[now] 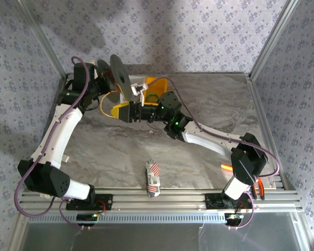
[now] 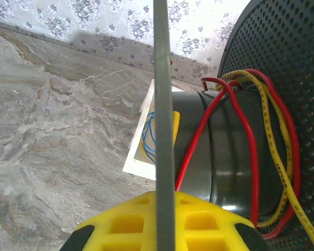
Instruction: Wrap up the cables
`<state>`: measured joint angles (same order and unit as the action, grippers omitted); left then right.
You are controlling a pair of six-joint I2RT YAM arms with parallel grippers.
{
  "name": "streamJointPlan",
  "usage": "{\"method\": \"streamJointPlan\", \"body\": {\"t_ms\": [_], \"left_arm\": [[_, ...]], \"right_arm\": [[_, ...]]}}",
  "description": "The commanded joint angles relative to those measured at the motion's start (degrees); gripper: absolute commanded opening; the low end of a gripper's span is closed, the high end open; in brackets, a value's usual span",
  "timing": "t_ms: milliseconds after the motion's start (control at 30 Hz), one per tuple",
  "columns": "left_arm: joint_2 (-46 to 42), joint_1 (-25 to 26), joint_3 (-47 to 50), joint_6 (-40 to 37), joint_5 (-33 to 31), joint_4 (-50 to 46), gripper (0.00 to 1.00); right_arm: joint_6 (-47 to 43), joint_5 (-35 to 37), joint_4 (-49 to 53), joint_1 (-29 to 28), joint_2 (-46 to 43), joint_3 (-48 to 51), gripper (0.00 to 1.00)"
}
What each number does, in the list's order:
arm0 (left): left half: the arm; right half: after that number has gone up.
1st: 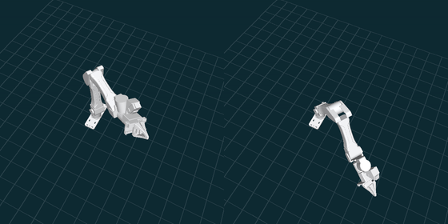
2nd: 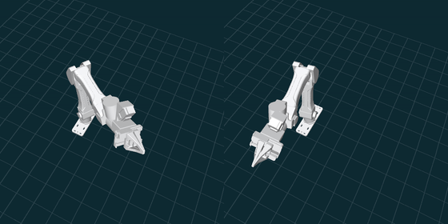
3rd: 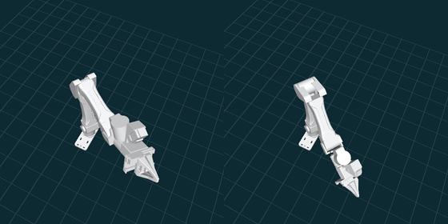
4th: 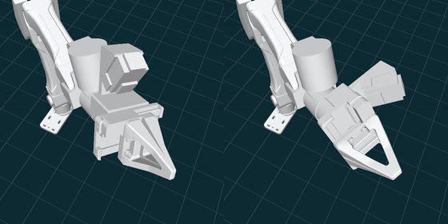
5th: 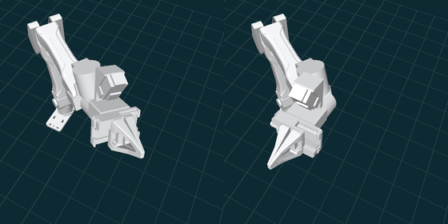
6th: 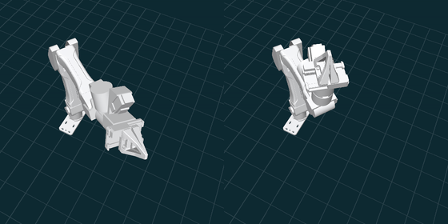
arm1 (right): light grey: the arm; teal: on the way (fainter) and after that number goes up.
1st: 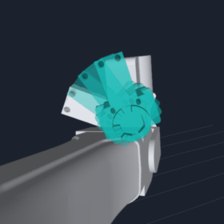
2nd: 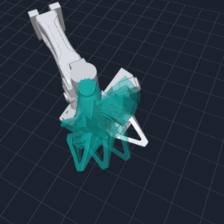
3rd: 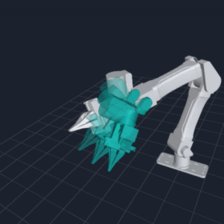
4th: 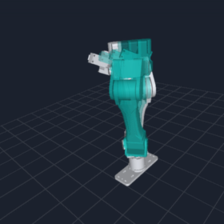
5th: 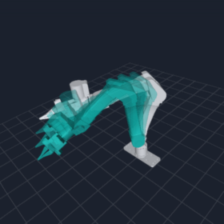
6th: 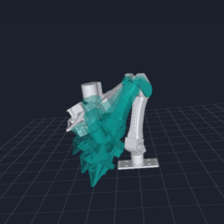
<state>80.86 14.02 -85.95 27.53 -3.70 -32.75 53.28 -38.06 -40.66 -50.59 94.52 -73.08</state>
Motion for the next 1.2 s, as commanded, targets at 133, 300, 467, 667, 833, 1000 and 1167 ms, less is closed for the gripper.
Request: {"method": "streamJointPlan", "body": {"t_ms": [133, 300, 467, 667, 833, 1000, 1167], "left_arm": [[-0.5, 0.7, -1.0, 0.5, -0.6, 6.1, 0.00], [-0.5, 0.7, -2.3, 0.6, -0.1, 5.6, 0.00], [0.8, -0.7, -8.3, 0.2, 4.0, 3.2, 0.00], [2.5, -2.3, -17.1, -0.2, 10.0, -0.1, 0.00], [2.0, -3.4, -20.2, -0.3, 22.6, -0.7, 0.00], [0.5, -3.1, -21.5, -12.2, 39.0, -11.3, 0.00], [-6.4, -3.4, -15.6, -26.1, 41.3, -22.8, 0.00]], "right_arm": [[-0.5, 1.9, -2.1, -0.4, -0.1, -2.1, 0.39], [-1.0, 1.5, -1.7, 0.1, -0.1, 0.4, 0.09], [-6.2, -4.0, 8.0, 0.8, -0.1, 3.3, 0.00], [-20.0, -8.9, 27.3, 4.6, 0.3, 8.3, 0.00], [-25.2, -9.0, 34.4, 14.5, 0.7, 12.2, 0.00], [-34.8, -10.0, 47.1, 26.1, 4.0, 5.9, 0.00], [-43.3, -11.5, 59.1, 34.6, 10.7, -6.8, 0.00]]}}
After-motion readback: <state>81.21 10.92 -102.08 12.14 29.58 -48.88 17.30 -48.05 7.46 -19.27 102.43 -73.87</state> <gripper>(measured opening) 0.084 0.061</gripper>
